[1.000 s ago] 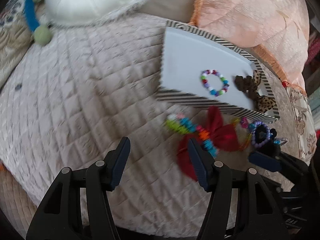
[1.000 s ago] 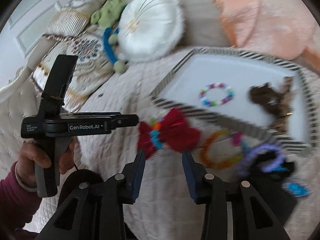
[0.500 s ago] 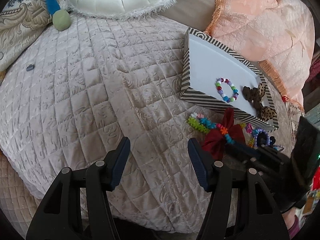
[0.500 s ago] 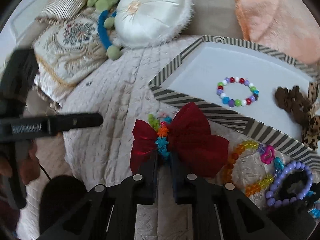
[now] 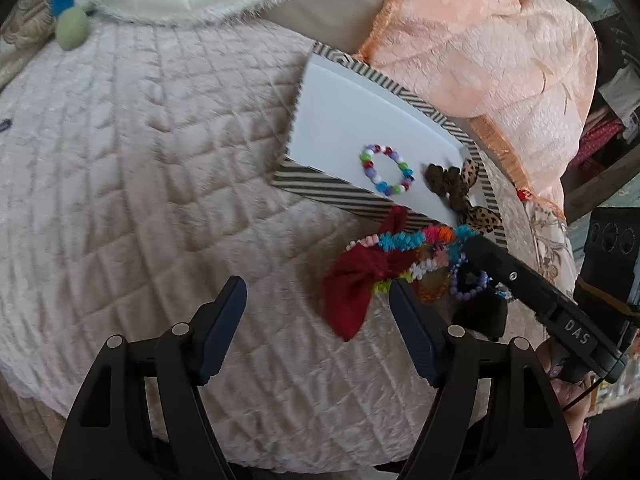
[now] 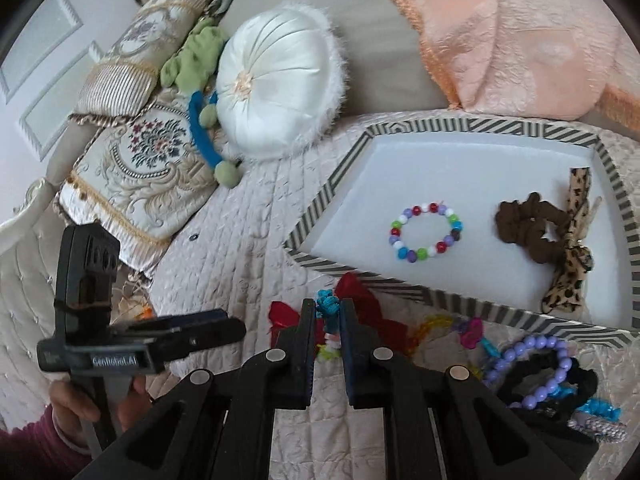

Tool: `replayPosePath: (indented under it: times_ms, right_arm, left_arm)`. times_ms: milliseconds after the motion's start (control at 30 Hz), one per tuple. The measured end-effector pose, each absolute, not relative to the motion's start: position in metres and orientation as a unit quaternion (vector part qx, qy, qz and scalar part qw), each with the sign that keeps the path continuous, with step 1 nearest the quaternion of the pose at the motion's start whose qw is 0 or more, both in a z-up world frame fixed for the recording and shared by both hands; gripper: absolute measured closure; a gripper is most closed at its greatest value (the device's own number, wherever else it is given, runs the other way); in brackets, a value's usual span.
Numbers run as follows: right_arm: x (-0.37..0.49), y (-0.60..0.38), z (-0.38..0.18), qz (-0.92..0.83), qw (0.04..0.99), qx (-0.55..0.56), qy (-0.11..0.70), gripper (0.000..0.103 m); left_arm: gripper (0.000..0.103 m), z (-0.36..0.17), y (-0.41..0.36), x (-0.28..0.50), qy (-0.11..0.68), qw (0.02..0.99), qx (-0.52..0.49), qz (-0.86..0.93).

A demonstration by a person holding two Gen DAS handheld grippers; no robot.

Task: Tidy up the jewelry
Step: 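Grasp the red bow with the left gripper while the right gripper grasps a blue-green bracelet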

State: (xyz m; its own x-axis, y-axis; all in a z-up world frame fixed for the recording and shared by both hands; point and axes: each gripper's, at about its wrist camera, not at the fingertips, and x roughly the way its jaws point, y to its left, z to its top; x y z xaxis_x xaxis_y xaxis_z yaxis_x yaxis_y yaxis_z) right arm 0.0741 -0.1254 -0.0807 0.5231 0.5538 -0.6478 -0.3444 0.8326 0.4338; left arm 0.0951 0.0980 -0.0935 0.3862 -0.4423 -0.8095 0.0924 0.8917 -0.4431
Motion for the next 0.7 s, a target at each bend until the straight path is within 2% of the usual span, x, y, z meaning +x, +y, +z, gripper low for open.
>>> replayPosePath:
  times_ms: [267, 300, 333, 367, 433, 467, 700]
  right_arm:
    - [0.076, -0.14, -0.084, 0.246, 0.864, 0.136, 0.418, 0.092]
    - [0.076, -0.139, -0.086, 0.246, 0.862, 0.136, 0.421, 0.092]
    - [0.076, -0.139, -0.089, 0.246, 0.862, 0.136, 0.423, 0.092]
    - [0.076, -0.138, -0.09, 0.245, 0.861, 0.136, 0.424, 0.092]
    - [0.078, -0.139, -0.094, 0.243, 0.86, 0.136, 0.428, 0.092]
    - [0.079, -0.139, -0.095, 0.241, 0.86, 0.136, 0.429, 0.092]
    - [0.086, -0.14, -0.103, 0.213, 0.867, 0.12, 0.435, 0.092]
  left_arm:
    - [0.031, -0.119, 0.059, 0.099, 0.548, 0.81, -0.135, -0.159]
    - [0.035, -0.12, 0.057, 0.099, 0.546, 0.813, -0.132, -0.157]
    - [0.054, -0.121, 0.052, 0.1, 0.542, 0.817, -0.123, -0.154]
    - [0.078, -0.122, 0.048, 0.101, 0.544, 0.817, -0.116, -0.154]
    - [0.084, -0.124, 0.046, 0.103, 0.547, 0.815, -0.112, -0.153]
    - [0.095, -0.124, 0.046, 0.103, 0.544, 0.817, -0.111, -0.155]
    - [0.1, -0.103, 0.054, 0.091, 0.532, 0.819, -0.115, -0.183]
